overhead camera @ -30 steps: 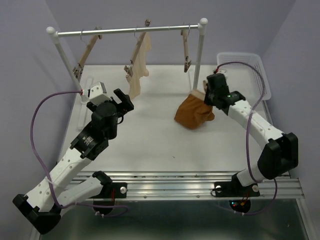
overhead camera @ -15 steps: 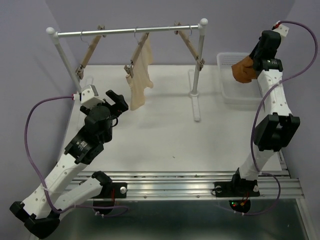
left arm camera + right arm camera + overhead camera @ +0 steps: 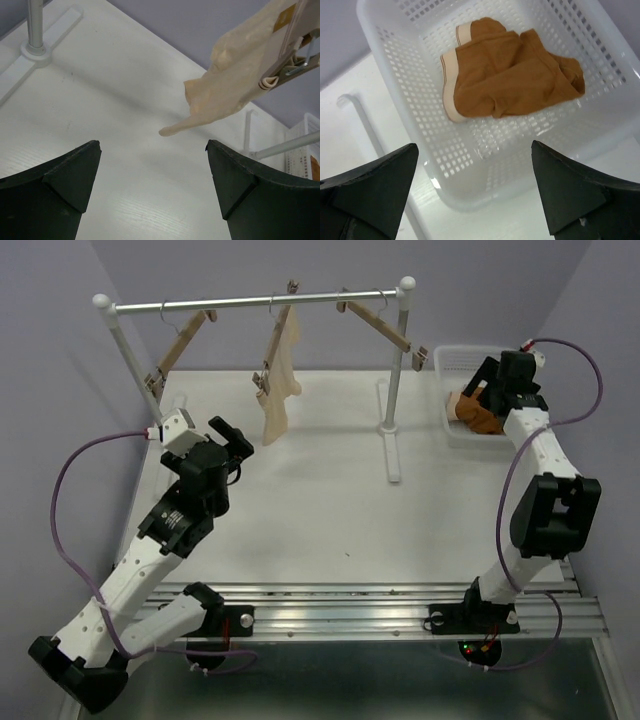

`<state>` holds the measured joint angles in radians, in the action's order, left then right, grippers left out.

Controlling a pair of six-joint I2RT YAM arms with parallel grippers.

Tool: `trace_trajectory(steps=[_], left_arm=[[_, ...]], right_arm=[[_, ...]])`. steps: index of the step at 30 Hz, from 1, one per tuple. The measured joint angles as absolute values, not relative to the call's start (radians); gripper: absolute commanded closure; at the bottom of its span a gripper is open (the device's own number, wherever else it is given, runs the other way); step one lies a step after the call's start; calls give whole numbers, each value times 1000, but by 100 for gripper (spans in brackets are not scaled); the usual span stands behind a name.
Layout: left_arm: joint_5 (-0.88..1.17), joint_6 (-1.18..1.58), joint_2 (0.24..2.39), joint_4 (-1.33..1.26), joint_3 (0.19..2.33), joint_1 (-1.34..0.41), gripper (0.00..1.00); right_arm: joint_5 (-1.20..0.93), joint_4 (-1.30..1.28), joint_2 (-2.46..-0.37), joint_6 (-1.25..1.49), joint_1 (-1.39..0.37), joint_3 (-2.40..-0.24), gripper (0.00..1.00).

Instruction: Remove the underwear clipped to the hanger

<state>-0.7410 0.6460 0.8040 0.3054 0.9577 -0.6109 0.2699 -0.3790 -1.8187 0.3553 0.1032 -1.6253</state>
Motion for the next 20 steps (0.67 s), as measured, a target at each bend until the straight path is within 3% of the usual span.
trace_trajectory(steps=[8, 20], left_arm=[[-663, 676, 907, 250, 926, -380, 1], [-685, 688, 900, 186, 846, -349, 1]], right_arm=[[223, -197, -1374, 444, 103, -1118, 0], [172, -111, -1257, 468, 103, -951, 0]])
